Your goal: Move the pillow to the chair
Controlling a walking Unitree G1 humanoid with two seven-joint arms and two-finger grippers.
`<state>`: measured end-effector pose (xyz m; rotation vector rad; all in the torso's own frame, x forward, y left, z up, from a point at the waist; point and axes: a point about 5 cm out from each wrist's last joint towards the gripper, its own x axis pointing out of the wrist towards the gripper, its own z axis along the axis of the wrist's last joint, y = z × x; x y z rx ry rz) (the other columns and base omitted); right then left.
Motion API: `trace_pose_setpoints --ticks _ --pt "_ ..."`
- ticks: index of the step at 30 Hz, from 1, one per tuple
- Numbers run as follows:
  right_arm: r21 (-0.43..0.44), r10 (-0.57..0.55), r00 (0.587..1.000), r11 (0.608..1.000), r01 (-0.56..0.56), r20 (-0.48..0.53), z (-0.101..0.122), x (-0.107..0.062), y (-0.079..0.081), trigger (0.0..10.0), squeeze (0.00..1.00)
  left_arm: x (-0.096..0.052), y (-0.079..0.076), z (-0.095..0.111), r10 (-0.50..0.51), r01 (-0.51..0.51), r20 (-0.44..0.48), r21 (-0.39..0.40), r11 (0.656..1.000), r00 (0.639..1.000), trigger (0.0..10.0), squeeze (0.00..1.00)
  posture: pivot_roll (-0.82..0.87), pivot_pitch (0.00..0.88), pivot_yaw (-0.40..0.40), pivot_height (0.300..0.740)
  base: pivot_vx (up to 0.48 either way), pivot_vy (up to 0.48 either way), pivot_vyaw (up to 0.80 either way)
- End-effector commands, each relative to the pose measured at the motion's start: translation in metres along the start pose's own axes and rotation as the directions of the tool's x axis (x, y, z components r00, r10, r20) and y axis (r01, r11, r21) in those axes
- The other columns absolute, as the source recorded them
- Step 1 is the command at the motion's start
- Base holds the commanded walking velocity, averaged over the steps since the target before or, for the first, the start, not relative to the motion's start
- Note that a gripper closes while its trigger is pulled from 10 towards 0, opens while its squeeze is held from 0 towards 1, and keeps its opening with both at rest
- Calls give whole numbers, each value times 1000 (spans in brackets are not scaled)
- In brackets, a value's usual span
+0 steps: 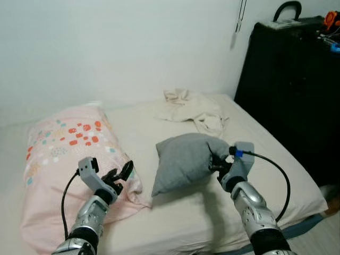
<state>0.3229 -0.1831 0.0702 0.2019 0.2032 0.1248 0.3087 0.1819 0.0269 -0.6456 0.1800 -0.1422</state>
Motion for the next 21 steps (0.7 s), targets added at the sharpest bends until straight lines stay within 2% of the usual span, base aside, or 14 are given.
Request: trace_pose_setpoints --ticks 1,3,4,7,11,12,15,18,19,20,21 --pt "-15 33 999 999 -32 31 6 5 8 0 0 -5 9 0 47 -47 -16 20 999 999 10000 0 -84 0 30 710 0 0 0" --pt "-14 33 999 999 -32 28 5 5 9 0 0 -6 12 -2 79 -78 -33 33 996 996 10000 0 -83 0 31 715 0 0 0" --pt "-12 34 999 999 -34 15 0 5 9 0 0 -11 18 -7 138 -135 -63 50 990 988 10000 0 -83 0 32 725 0 0 0" --pt "-16 36 999 999 -36 -4 -5 5 9 0 0 -15 23 -12 181 -175 -94 71 982 979 10000 0 -84 0 33 735 0 0 0" --pt "-39 19 994 999 -23 -103 -34 -2 7 0 0 -34 39 -33 327 -290 -209 190 938 922 10000 0 -90 0 43 740 0 0 0" --pt "-39 19 994 999 -23 -103 -34 -2 7 0 0 -34 39 -33 327 -290 -209 190 938 922 10000 0 -90 0 43 740 0 0 0" --pt "-67 -46 969 997 31 -244 -74 -19 -3 0 0 -55 52 -54 416 -342 -302 269 900 858 10000 0 -91 0 55 740 0 0 0" --pt "-86 -79 942 995 54 -325 -95 -33 -7 0 0 -66 56 -66 446 -346 -351 313 885 823 10000 0 -88 0 61 740 0 0 0" --pt "-87 -85 933 994 58 -349 -101 -37 -8 1451 0 -70 57 -69 457 -345 -366 332 878 811 10000 0 -84 0 66 740 0 0 0" --pt "-99 -93 924 993 61 -370 -107 -40 -8 9725 0 -74 59 -73 470 -347 -382 349 870 795 10000 0 -80 0 70 740 0 0 0" --pt "-102 -96 917 993 61 -387 -112 -44 -9 10000 0 -79 61 -76 484 -347 -400 369 862 778 10000 0 -77 0 73 740 0 0 0"
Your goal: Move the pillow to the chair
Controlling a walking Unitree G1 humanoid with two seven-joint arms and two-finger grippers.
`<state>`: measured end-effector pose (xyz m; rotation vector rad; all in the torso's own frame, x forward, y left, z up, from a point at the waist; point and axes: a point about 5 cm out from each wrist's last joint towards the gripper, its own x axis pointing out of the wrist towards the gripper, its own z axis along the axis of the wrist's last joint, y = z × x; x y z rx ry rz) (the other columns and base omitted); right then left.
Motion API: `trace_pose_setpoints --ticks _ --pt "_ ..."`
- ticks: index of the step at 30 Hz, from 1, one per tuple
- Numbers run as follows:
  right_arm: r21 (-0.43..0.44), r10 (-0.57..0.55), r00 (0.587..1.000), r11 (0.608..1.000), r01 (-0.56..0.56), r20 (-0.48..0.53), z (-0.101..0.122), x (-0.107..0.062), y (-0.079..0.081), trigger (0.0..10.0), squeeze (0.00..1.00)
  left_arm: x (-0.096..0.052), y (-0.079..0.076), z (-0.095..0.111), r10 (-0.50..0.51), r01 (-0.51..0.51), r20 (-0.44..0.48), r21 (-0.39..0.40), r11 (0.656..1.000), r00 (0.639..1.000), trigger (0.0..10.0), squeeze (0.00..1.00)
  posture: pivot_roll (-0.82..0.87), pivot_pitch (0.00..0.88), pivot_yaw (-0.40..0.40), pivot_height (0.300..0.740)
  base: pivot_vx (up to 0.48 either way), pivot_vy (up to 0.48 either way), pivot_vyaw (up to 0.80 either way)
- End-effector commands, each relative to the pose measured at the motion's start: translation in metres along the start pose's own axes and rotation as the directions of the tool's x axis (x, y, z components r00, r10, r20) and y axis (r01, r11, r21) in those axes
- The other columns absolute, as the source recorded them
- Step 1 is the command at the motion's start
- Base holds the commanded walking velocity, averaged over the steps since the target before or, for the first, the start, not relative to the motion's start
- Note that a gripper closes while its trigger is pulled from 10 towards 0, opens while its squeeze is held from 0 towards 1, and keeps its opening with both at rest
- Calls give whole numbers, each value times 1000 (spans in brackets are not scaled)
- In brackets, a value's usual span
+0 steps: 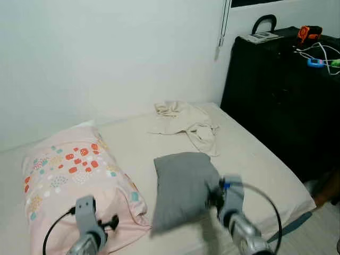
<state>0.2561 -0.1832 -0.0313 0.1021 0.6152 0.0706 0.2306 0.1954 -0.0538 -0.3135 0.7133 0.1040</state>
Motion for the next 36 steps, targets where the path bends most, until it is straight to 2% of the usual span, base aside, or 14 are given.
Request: trace_pose_setpoints --ticks 1,2,3,8,9,10,14,15,17,20,23,26,31,36 --pt "-31 15 1000 999 -15 -1 -3 0 6 10000 0 -5 10 -14 43 -38 -73 59 998 996 10000 0 -76 0 75 740 0 0 0" --pt "-31 15 1000 999 -15 -1 -3 0 6 10000 0 -5 10 -14 43 -38 -73 59 998 996 10000 0 -76 0 75 740 0 0 0" --pt "-18 20 1000 1000 -21 -16 -10 -1 7 10000 0 -8 13 -24 58 -45 -119 112 993 991 10000 0 -72 0 81 740 0 0 0" --pt "-25 47 998 999 -48 -37 -18 -3 11 10000 0 -12 13 -40 59 -24 -185 187 982 981 10000 0 -60 0 86 740 0 0 0" --pt "-58 47 995 997 -52 -92 -31 -6 12 10000 0 -16 12 -52 59 0 -235 246 969 970 10000 0 -57 0 89 740 0 0 0" --pt "-75 44 992 996 -53 -122 -38 -8 13 10000 0 -17 10 -57 57 13 -254 265 964 965 10000 0 -56 0 94 740 0 0 0" --pt "-65 21 977 997 -35 -210 -61 -16 11 10000 0 -18 3 -64 32 57 -284 300 952 958 10000 0 -55 0 99 740 0 0 0" --pt "-120 42 965 990 -75 -258 -72 -21 14 10000 0 -18 -4 -68 -3 109 -301 334 936 954 10000 0 -46 0 98 740 0 0 0" --pt "-136 48 962 987 -88 -270 -75 -22 15 10000 0 -18 -5 -69 -12 122 -306 343 931 952 10000 0 -46 0 98 740 0 0 0" --pt "-104 83 947 987 -121 -310 -88 -28 21 10000 0 -19 -12 -72 -41 167 -322 375 912 946 10000 0 -48 0 106 740 0 0 0" --pt "-100 87 948 987 -123 -307 -88 -28 22 10000 0 -19 -12 -73 -46 174 -325 377 910 945 10000 0 -52 0 111 740 0 0 0" --pt "-104 97 952 986 -133 -291 -83 -25 24 10000 0 -18 -15 -72 -62 196 -332 387 901 941 10000 0 -101 0 161 740 0 0 0" --pt "-190 167 940 955 -229 -298 -84 -22 49 10000 0 -17 -19 -70 -115 275 -355 441 854 928 10000 0 -131 0 230 740 0 0 0" --pt "-185 177 936 953 -241 -304 -89 -24 55 10000 0 -16 -18 -66 -123 283 -352 450 847 928 10000 0 -116 0 246 740 0 0 0"
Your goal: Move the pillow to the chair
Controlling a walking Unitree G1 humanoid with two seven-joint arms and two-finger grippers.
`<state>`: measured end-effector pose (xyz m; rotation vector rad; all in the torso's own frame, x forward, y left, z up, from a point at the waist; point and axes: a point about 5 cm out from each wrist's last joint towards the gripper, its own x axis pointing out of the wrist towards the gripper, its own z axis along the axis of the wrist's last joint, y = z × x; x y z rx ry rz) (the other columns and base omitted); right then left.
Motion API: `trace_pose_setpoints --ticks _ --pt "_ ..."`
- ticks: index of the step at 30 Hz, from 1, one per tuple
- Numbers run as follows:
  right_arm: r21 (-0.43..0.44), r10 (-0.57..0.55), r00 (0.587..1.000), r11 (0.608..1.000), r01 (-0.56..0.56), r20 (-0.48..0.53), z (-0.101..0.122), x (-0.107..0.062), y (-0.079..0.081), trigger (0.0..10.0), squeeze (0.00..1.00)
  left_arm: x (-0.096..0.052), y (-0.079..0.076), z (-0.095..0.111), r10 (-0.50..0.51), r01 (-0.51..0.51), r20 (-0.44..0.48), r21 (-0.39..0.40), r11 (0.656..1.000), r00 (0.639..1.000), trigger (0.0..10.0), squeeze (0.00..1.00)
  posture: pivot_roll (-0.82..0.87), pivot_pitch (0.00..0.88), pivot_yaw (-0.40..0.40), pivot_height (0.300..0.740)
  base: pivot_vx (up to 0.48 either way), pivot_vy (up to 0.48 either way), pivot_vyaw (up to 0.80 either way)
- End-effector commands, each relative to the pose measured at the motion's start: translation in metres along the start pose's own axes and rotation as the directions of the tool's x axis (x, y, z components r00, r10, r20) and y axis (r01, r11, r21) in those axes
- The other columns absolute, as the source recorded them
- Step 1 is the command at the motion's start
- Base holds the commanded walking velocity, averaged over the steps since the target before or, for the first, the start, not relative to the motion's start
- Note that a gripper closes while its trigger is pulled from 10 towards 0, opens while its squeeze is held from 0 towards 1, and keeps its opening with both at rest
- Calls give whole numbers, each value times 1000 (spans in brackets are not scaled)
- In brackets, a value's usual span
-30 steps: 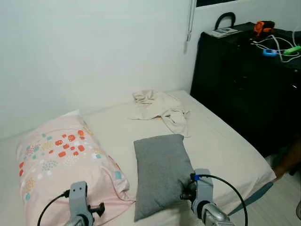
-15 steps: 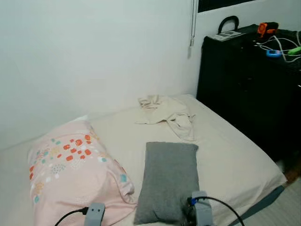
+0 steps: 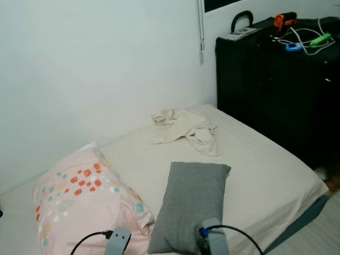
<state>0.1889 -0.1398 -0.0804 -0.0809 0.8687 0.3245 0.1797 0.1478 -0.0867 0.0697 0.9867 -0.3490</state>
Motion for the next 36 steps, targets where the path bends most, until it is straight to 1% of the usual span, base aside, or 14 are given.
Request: trace_pose_setpoints --ticks 1,6,8,9,11,13,17,18,20,22,24,29,30,36 --pt "24 40 999 999 -40 -11 -5 2 17 10000 0 -3 11 0 17 -17 -2 23 1000 1000 10000 0 -108 0 251 740 0 0 0" --pt "38 34 999 999 -33 -19 -9 1 19 10000 0 -4 15 1 19 -19 2 30 999 1000 10000 0 -99 0 234 740 0 0 0" --pt "20 37 999 999 -37 -23 -8 1 18 10000 0 -4 15 2 24 -24 9 21 1000 1000 10000 0 -94 0 213 740 0 0 0" --pt "3 40 999 999 -39 -27 -8 1 16 10000 0 -3 14 4 29 -29 17 9 1000 999 10000 0 -83 0 174 740 0 0 0" --pt "-16 43 999 999 -43 -31 -7 1 15 10000 0 -3 13 6 36 -35 28 -12 999 999 10000 0 -78 0 163 740 0 0 0" --pt "-63 49 998 997 -52 -42 -5 0 8 10000 0 -1 8 10 55 -51 53 -76 996 997 10000 0 -37 0 63 740 0 0 0" --pt "-184 69 994 979 -83 -80 -1 0 -3 10000 0 1 0 7 106 -83 79 -249 965 991 10000 0 -11 0 -32 740 0 0 0" --pt "-184 69 994 979 -83 -80 -1 0 -3 10000 0 1 0 7 106 -83 79 -249 965 991 10000 0 -11 0 -32 740 0 0 0" --pt "-222 70 993 971 -90 -97 -1 -1 -6 10000 0 1 -3 1 119 -94 68 -297 950 991 10000 0 5 0 -75 740 0 0 0" --pt "-234 70 992 968 -93 -102 0 -1 -8 10000 0 1 -5 -2 122 -97 62 -309 946 991 10000 0 5 0 -75 740 0 0 0" --pt "-266 64 992 960 -91 -109 3 -2 -14 10000 0 1 -11 -10 129 -106 43 -348 931 991 10000 0 52 0 -152 740 0 0 0" --pt "-306 58 992 948 -90 -110 9 -2 -22 10000 0 2 -17 -11 134 -104 48 -396 912 990 10000 0 91 0 -198 740 0 0 0" --pt "-319 55 992 944 -89 -114 12 -2 -24 10000 0 3 -20 -10 128 -90 63 -423 902 990 10000 0 112 0 -214 740 0 0 0" --pt "-326 50 992 941 -87 -120 14 -1 -23 10000 0 3 -25 -12 102 -64 67 -423 904 993 10000 0 129 0 -201 740 0 0 0"
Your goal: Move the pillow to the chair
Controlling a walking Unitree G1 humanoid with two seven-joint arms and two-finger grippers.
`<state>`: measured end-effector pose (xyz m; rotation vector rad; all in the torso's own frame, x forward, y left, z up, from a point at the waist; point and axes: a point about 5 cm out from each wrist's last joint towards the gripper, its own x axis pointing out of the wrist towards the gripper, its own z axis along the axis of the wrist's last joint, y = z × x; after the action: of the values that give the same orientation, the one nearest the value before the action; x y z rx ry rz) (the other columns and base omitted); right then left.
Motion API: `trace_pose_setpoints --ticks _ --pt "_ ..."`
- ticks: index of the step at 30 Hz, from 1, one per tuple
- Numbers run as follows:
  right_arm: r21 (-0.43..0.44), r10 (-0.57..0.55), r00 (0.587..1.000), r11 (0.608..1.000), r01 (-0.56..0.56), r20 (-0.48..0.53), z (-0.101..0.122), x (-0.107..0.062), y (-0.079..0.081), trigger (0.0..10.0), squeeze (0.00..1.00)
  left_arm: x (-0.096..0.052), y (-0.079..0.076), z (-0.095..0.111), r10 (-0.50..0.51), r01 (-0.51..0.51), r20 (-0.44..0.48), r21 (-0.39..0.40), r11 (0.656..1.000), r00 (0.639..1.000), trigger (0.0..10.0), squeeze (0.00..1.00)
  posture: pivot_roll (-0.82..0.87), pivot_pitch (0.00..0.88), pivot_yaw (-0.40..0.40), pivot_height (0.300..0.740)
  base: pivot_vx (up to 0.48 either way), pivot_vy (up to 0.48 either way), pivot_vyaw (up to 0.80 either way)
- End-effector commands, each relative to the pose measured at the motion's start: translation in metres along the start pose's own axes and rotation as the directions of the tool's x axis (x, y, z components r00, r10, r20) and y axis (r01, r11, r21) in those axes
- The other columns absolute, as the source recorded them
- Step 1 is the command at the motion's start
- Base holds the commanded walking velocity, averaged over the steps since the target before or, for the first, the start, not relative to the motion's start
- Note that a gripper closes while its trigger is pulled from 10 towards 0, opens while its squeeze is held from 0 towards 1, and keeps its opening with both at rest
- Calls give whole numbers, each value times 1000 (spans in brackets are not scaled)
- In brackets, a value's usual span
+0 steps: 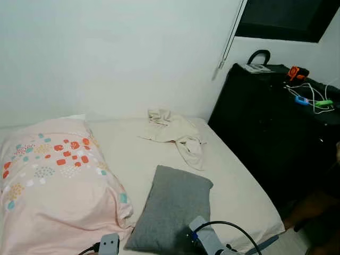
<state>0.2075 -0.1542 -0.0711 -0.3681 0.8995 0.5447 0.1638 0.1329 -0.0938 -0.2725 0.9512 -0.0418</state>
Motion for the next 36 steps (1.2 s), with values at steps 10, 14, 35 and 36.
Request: trace_pose_setpoints --ticks 10,14,35,36 --pt "90 -7 999 996 12 -52 -16 0 9 10000 0 -1 3 -3 -28 28 -20 17 999 999 10000 0 115 0 -151 740 0 0 0" --pt "158 -19 997 987 30 -71 -25 -2 12 10000 0 -2 7 -4 -37 39 -35 51 998 999 10000 0 99 0 -117 740 0 0 0" --pt "216 -15 997 976 32 -81 -29 -2 14 10000 0 0 3 5 -81 85 -43 100 991 996 10000 0 75 0 -84 740 0 0 0" --pt "222 -16 996 974 35 -83 -29 -2 14 10000 0 0 3 5 -83 87 -44 99 991 996 10000 0 74 0 -83 740 0 0 0"
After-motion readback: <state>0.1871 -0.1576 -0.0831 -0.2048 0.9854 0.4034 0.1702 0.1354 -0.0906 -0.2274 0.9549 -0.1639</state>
